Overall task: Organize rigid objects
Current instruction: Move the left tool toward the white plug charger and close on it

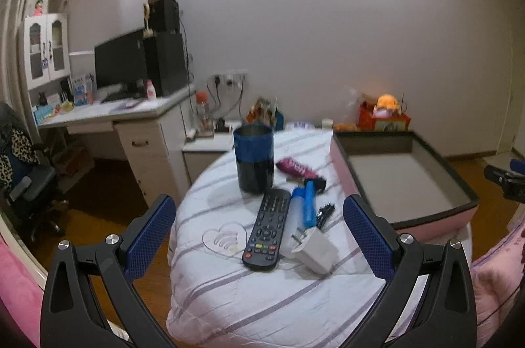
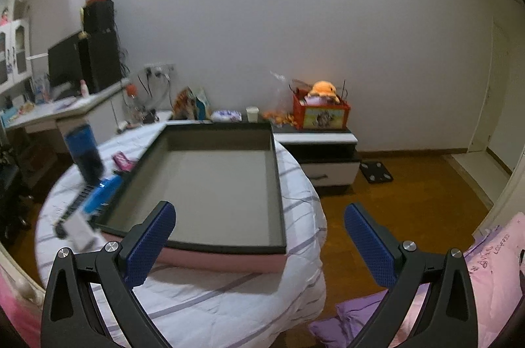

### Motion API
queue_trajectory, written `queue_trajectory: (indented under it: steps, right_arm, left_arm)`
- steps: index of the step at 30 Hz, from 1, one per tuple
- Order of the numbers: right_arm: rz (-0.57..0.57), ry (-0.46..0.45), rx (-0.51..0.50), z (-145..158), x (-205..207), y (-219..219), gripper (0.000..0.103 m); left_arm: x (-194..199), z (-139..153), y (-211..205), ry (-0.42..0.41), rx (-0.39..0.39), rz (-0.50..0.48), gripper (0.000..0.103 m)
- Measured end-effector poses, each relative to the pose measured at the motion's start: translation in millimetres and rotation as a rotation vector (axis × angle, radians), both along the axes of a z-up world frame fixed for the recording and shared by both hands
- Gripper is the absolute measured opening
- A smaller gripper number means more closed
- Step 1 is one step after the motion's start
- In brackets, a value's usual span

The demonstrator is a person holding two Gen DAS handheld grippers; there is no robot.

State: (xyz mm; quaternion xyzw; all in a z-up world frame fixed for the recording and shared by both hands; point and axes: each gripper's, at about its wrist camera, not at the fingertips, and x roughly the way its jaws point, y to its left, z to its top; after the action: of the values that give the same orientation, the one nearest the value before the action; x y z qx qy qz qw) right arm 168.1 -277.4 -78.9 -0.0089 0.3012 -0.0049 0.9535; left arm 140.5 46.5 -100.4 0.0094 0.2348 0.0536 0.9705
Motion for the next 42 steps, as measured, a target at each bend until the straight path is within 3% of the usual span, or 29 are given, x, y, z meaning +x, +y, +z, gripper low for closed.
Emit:
queue_trajectory:
  steps: [8,13,22,26,28,29,30,35,42]
  right_arm:
    - [0.007,0.114,-0.016,-29.0,55.5,-12.0,0.103]
    - [0.058,0.210,-0.005,-47.1,82.4,-16.3,0.103]
    - [0.123,0.322,0.037,-71.1,102.1,-20.2,0.102]
    - [0.144,0.353,0.037,-76.8,104.3,-18.2,0.096]
    - [0.155,0.362,0.043,-79.3,104.6,-16.6,0.078]
    - [0.159,0.372,0.054,-81.1,105.7,-16.6,0.062]
    - [0.161,0.379,0.059,-82.8,106.2,-16.7,0.057]
    - [0.163,0.387,0.058,-85.3,102.5,-15.1,0.056]
    - [0.158,0.394,0.010,-77.2,99.8,-15.1,0.046]
  left_arm:
    - [40.2,-30.4,10.7,0.141,-0.057,-0.023,0.103]
    - [59.0,-46.3,7.9,0.206,-0.049,-0.048,0.103]
    - [69.3,-68.4,-0.4,0.306,-0.064,-0.084,0.103]
    - [67.5,-78.5,-11.5,0.339,0.002,-0.087,0.103]
    - [66.9,-82.2,-17.2,0.351,0.009,-0.104,0.103]
    - [66.6,-83.0,-19.2,0.352,0.012,-0.106,0.103]
    - [66.9,-84.1,-21.2,0.354,0.014,-0.107,0.103]
    - [68.2,-86.2,-19.3,0.365,-0.036,-0.099,0.096]
    - [71.2,-90.1,-20.7,0.384,-0.026,-0.055,0.094]
